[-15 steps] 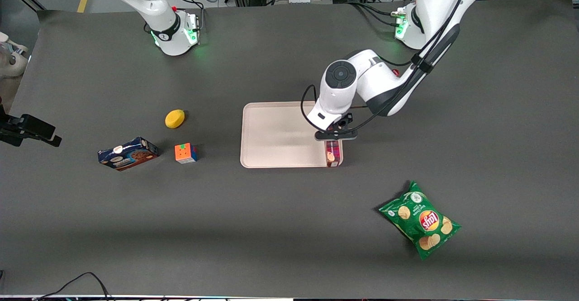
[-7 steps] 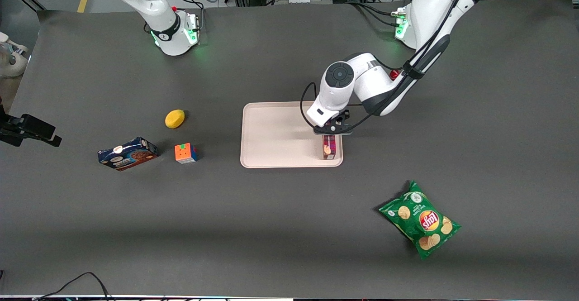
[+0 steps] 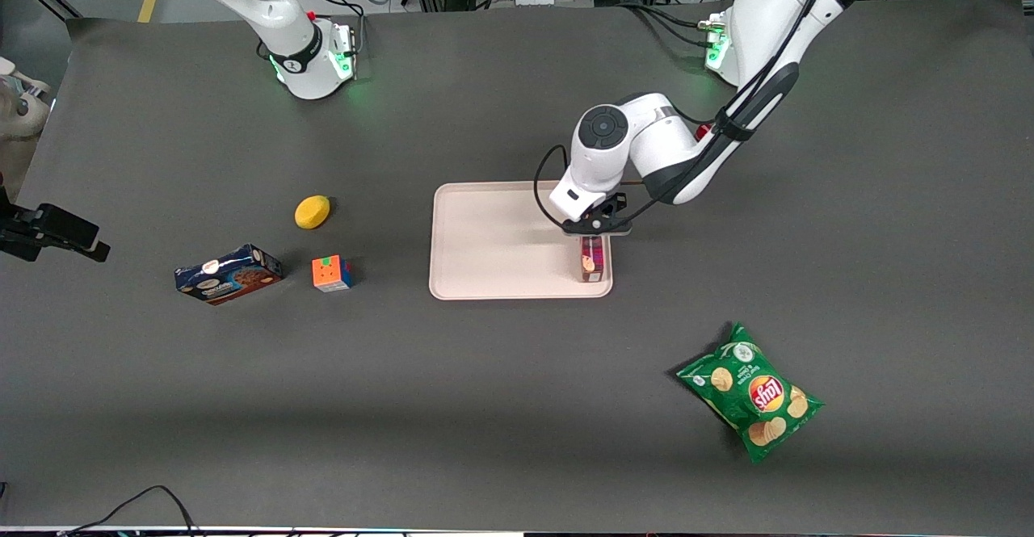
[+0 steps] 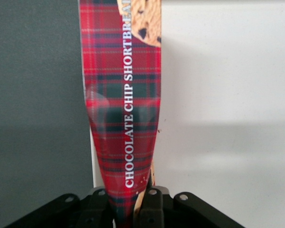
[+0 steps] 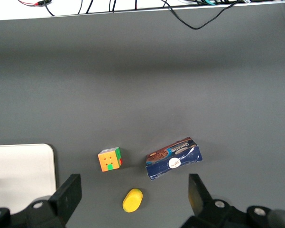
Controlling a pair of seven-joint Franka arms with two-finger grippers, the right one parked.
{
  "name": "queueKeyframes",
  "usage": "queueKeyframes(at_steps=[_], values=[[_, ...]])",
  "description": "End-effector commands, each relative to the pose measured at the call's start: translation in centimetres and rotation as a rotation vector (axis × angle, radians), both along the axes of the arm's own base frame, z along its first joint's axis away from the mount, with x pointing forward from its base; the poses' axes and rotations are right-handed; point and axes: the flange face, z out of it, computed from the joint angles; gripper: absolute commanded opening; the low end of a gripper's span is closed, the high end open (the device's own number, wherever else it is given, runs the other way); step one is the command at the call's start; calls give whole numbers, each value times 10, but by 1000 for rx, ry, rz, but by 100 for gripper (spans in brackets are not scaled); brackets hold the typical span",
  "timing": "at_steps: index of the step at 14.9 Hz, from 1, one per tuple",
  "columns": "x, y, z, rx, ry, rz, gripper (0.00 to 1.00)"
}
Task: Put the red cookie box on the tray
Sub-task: 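Lower the held box onto the tray's edge area, then open the left gripper to release the box onto the tray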
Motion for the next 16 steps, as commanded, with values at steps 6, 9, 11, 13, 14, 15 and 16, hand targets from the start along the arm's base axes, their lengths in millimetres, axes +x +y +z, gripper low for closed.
queueKeyframes(at_steps=[6,9,11,13,14,15,16], values=[[3,-3,-6,-24,-47,-20,22],[9,1,-7,-28,-53,-14,31],[15,2,-6,-31,-57,-5,68],[18,2,-5,-31,-57,0,100],[19,2,-5,-30,-58,-2,100],[21,2,-3,-28,-61,1,100],[25,2,1,-27,-68,3,100]])
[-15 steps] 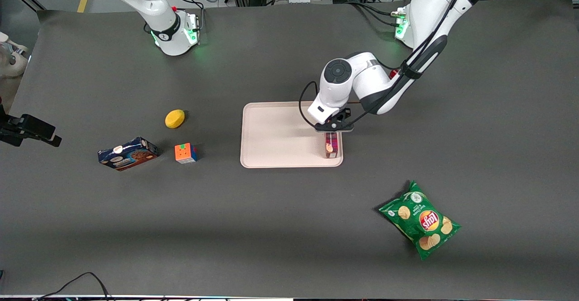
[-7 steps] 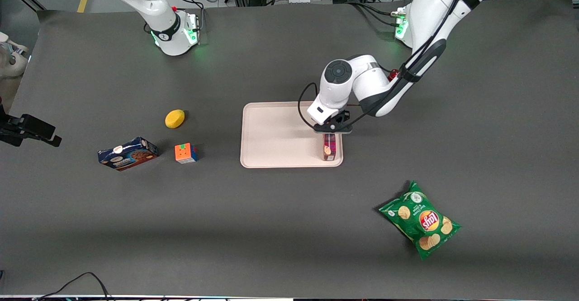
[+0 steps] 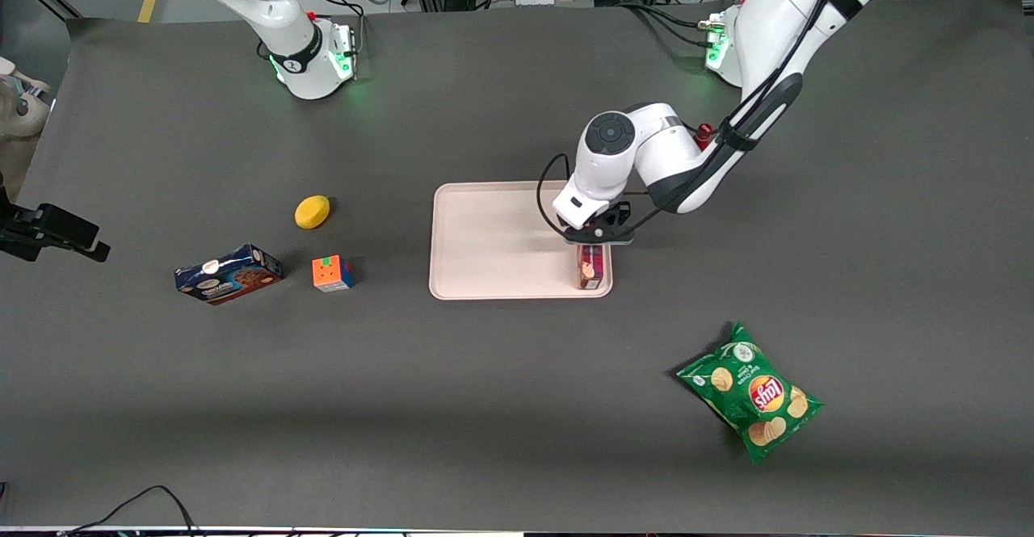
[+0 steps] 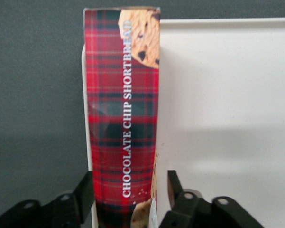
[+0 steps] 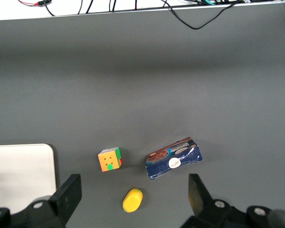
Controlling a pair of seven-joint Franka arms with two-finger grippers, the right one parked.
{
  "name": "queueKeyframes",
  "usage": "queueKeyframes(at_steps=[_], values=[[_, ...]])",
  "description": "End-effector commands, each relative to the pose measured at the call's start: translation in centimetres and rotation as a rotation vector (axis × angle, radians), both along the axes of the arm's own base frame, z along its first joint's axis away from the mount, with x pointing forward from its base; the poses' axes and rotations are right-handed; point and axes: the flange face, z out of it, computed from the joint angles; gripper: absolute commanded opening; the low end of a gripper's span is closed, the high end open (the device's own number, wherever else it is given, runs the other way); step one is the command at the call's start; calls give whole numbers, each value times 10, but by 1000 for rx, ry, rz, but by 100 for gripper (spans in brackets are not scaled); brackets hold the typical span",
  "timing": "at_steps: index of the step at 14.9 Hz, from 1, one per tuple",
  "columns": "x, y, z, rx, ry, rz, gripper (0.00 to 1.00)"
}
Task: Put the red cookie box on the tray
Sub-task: 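Open the left gripper to release the box onto the tray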
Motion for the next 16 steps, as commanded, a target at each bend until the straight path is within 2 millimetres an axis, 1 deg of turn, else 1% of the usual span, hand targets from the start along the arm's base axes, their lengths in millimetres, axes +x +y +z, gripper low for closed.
queueKeyframes(at_steps=[1,3,5,6,8,9,10,11,12,13,15,16], values=[[11,-3,10,3,-29,15,100],[21,-1,21,17,-41,28,100],[33,-3,45,70,-56,35,100],[35,-11,63,91,-55,33,100],[46,-16,98,162,-38,6,100],[52,-17,123,190,-27,-13,100],[57,-14,146,212,-3,-39,100],[62,-7,174,223,24,-65,100],[65,0,209,227,23,-96,100],[66,9,238,230,19,-128,100],[71,39,286,226,29,-177,100],[81,65,308,224,39,-184,100]])
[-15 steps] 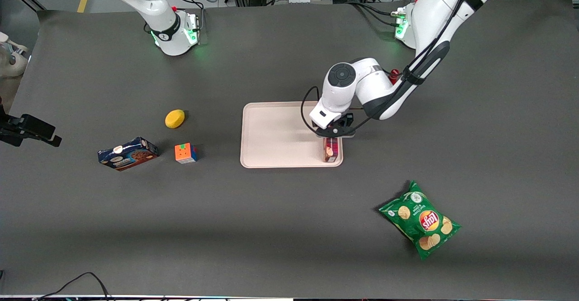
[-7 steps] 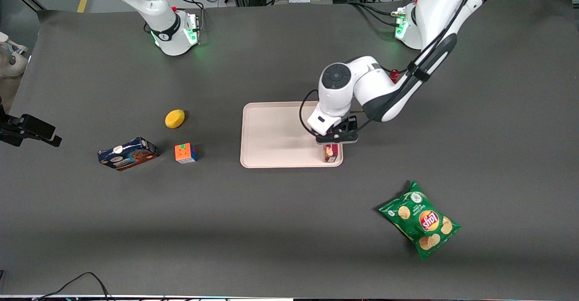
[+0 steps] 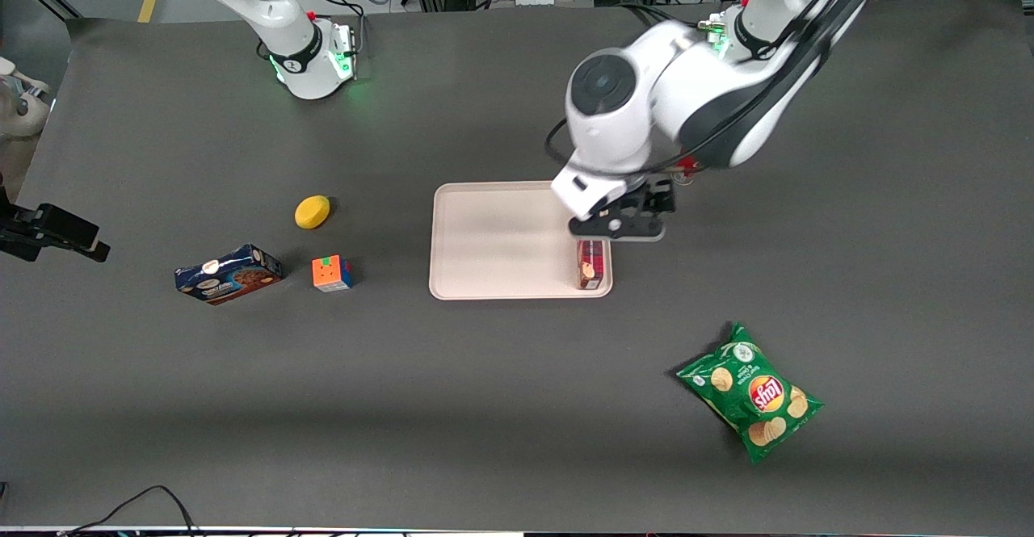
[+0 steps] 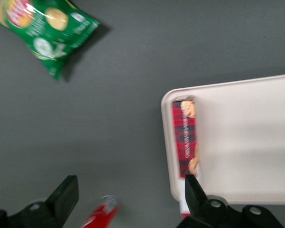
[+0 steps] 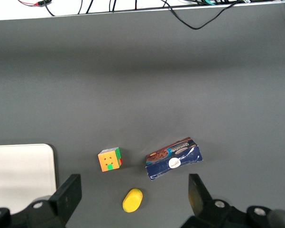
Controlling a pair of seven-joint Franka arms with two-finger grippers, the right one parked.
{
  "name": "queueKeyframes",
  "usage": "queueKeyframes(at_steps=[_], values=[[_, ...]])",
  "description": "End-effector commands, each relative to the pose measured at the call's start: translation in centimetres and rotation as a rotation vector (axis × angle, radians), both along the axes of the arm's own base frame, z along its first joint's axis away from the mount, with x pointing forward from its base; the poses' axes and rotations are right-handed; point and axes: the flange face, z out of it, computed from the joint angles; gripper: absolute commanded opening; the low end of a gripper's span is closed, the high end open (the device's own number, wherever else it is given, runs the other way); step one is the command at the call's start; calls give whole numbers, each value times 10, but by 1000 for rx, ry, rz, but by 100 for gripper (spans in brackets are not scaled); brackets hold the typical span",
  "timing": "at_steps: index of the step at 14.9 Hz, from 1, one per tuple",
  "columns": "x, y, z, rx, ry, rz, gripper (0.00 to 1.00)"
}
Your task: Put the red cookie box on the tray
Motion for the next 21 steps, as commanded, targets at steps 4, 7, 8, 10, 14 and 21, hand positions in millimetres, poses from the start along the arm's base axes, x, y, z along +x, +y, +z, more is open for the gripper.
queueKeyframes(at_steps=[4,7,8,10,14,21], values=[[21,151,132,-80,29,-21,100],[31,219,145,-132,36,8,100],[36,241,143,-159,43,39,100],[37,266,123,-165,25,60,100],[29,299,91,-173,-8,43,100],[38,308,117,-190,-52,108,100]])
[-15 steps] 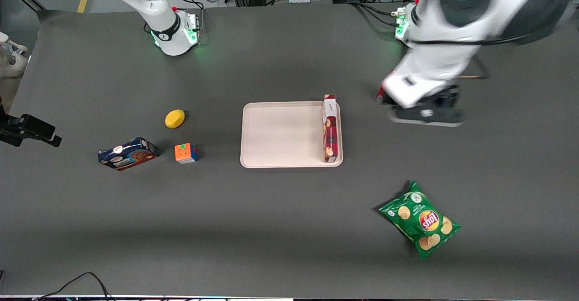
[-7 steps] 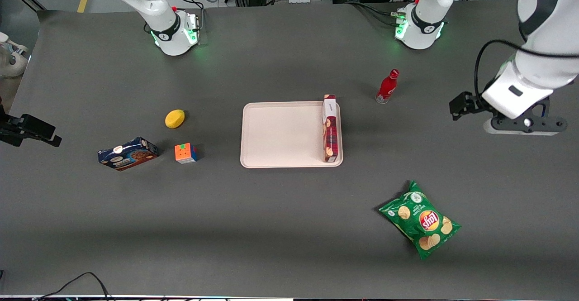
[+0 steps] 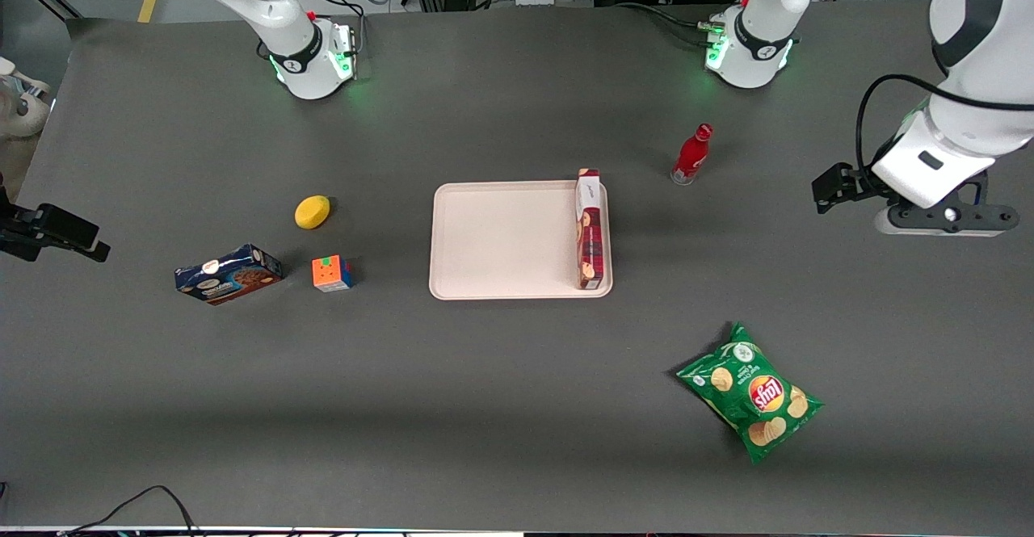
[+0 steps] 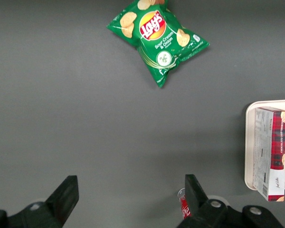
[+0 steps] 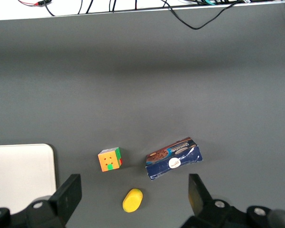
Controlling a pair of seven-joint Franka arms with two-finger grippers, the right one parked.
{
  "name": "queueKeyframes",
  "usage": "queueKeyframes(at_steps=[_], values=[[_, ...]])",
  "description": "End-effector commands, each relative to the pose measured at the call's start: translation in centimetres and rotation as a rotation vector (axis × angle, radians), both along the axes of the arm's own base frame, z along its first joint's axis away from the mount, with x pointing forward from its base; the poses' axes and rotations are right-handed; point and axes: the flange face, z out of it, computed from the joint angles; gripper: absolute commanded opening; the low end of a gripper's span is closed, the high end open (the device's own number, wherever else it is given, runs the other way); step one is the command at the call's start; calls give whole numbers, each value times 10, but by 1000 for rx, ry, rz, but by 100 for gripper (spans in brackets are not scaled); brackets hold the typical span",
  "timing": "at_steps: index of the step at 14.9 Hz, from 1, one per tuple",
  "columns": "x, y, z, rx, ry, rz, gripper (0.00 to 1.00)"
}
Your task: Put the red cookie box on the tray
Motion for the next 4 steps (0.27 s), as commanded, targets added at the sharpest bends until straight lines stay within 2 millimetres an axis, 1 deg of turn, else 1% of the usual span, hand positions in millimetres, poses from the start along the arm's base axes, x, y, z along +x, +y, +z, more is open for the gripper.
queueKeyframes(at_steps=[1,2,4], values=[[0,8,20,-20,-43,40,100],[2,15,24,-21,-50,49,100],[5,20,21,-19,-45,50,100]])
